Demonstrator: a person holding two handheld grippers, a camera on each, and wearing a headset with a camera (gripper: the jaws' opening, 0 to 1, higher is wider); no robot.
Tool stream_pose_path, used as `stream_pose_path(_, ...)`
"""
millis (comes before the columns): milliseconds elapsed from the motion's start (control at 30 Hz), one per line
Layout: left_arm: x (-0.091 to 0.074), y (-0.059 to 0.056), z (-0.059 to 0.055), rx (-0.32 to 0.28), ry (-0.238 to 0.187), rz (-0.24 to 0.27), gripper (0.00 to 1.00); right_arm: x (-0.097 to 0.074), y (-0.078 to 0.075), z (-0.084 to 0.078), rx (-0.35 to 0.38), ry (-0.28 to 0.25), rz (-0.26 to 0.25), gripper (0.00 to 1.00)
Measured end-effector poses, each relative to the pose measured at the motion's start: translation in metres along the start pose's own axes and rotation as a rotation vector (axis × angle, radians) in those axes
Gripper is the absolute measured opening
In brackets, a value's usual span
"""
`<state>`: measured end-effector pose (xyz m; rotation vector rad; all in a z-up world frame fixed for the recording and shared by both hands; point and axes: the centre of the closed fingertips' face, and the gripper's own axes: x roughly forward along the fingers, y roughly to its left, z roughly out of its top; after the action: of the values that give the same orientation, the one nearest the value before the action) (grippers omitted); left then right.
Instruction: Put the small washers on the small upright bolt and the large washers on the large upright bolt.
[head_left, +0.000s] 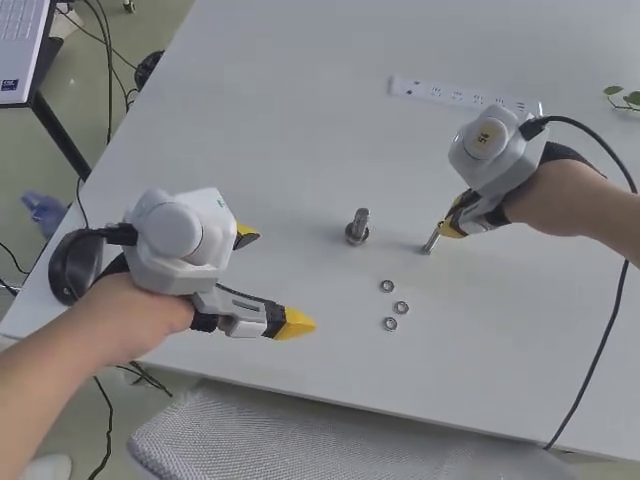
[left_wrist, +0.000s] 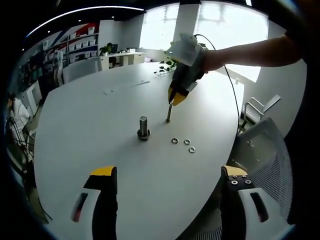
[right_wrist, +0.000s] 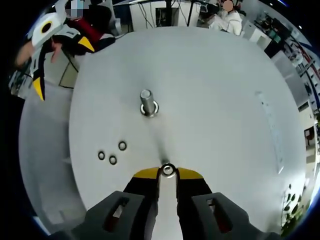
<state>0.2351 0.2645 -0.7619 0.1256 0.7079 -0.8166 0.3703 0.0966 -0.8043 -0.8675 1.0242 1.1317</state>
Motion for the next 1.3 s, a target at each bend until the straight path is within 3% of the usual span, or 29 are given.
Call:
stream_pose_path(267,-0.0009,0.0008,-0.0009,-0.003,-0.001,0.002,0.85,0.0045,0.0049,-0.0022,-0.014,0.017,0.004,0.13)
stream_pose_path(1300,-0.0025,-0.0006,-0.0079,-0.015,0.009,0.002,0.85,0.0041,0.0044,0.0037,-0.026,0.005,0.007,0.13)
